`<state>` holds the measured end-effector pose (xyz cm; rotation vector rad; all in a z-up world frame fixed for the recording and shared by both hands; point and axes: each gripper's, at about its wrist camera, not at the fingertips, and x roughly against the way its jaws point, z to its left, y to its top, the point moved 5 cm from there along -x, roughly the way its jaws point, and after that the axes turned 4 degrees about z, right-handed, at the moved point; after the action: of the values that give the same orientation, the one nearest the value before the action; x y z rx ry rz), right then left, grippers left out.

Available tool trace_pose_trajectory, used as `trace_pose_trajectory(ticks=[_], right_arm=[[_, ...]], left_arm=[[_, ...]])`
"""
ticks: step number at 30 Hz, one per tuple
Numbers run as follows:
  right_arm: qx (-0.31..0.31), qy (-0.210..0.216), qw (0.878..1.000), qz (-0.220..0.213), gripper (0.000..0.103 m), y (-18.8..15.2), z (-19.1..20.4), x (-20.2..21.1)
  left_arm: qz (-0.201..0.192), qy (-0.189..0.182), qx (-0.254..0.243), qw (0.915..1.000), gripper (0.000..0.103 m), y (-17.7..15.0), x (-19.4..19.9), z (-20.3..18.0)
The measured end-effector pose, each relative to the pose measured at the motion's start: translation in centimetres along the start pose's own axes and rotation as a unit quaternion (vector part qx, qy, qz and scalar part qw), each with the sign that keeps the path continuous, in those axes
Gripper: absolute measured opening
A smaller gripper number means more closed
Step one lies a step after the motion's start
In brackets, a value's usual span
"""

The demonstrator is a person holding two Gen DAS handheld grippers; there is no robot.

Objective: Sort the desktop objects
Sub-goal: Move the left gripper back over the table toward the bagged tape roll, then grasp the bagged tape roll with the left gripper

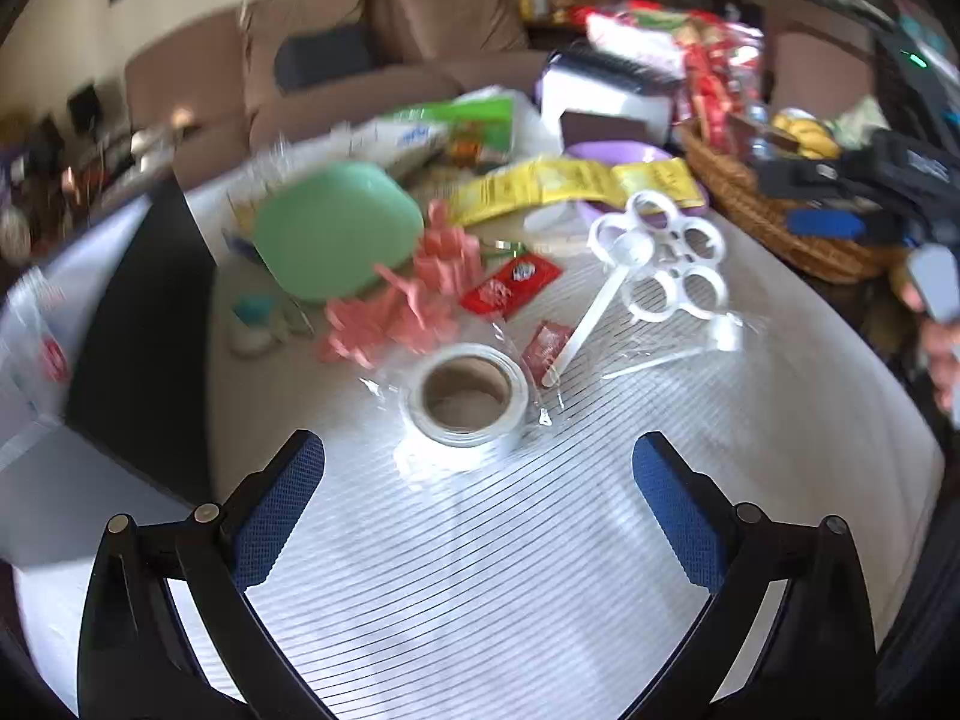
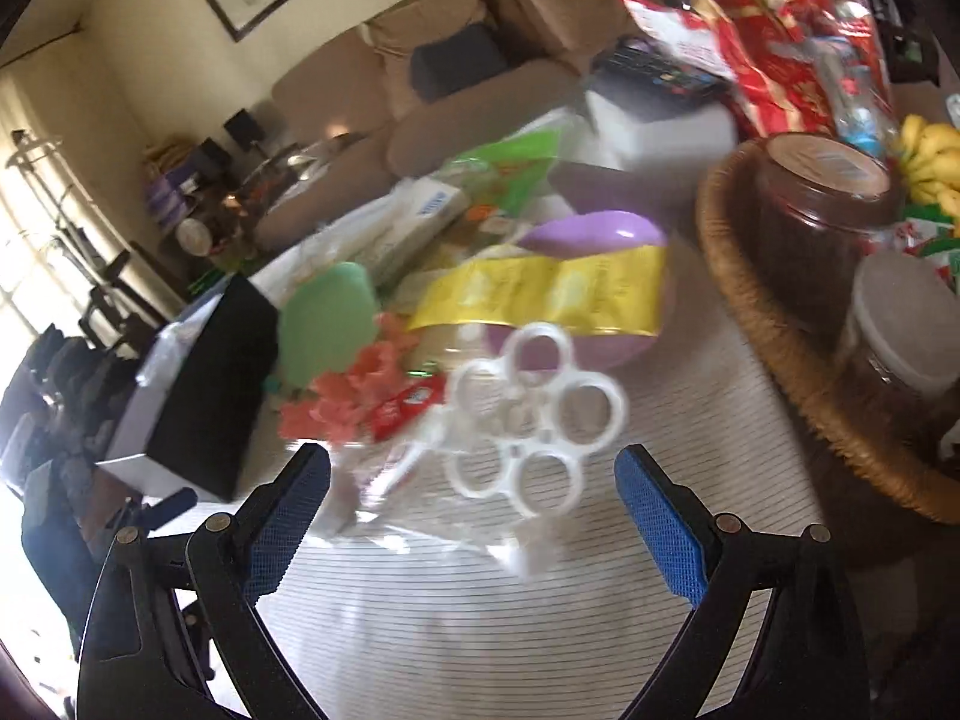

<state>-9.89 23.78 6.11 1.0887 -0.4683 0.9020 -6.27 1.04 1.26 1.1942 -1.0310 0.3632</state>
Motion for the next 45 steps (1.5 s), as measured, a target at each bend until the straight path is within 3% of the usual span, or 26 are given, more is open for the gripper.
trace_pose_trajectory(ticks=[7,14,16,18,20,27,32,37,45], right_arm=[[-0.044,0.012,0.999,0.014,0.098,-0.3,-3.6,-0.6],[-0.031,0.019,0.998,0.045,0.098,-0.7,-3.2,-1.8],[-0.012,0.016,0.999,0.051,0.098,-0.9,-2.5,-2.0],[0.005,0.009,0.998,0.055,0.098,-1.1,-1.9,-2.2],[0.015,0.007,0.998,0.057,0.098,-1.3,-1.5,-2.4],[-0.005,0.005,0.998,0.057,0.098,-1.4,-2.4,-2.5],[-0.078,0.039,0.994,0.058,0.098,-1.4,-4.5,-2.3],[-0.158,0.107,0.979,0.069,0.098,-2.2,-6.1,-2.6],[-0.092,0.102,0.99,0.033,0.098,-1.4,-2.8,-0.2]], left_arm=[[0.016,0.026,0.056,0.9979,0.103,1.5,-4.0,1.5],[0.019,0.017,0.092,0.9954,0.101,2.0,-6.0,2.6],[0.025,0.01,0.108,0.9938,0.09,1.7,-6.5,3.2],[0.029,-0.005,0.123,0.992,0.071,1.4,-6.7,3.6],[0.027,-0.011,0.138,0.99,0.062,1.1,-6.5,4.1],[0.021,-0.021,0.138,0.99,0.061,-0.2,-3.6,4.7],[0.011,-0.045,0.126,0.9909,0.061,-2.2,0.6,4.8],[0.006,-0.07,0.125,0.9896,0.061,-4.0,4.0,5.2],[-0.033,-0.094,0.15,0.9836,0.061,-3.7,7.9,7.0]])
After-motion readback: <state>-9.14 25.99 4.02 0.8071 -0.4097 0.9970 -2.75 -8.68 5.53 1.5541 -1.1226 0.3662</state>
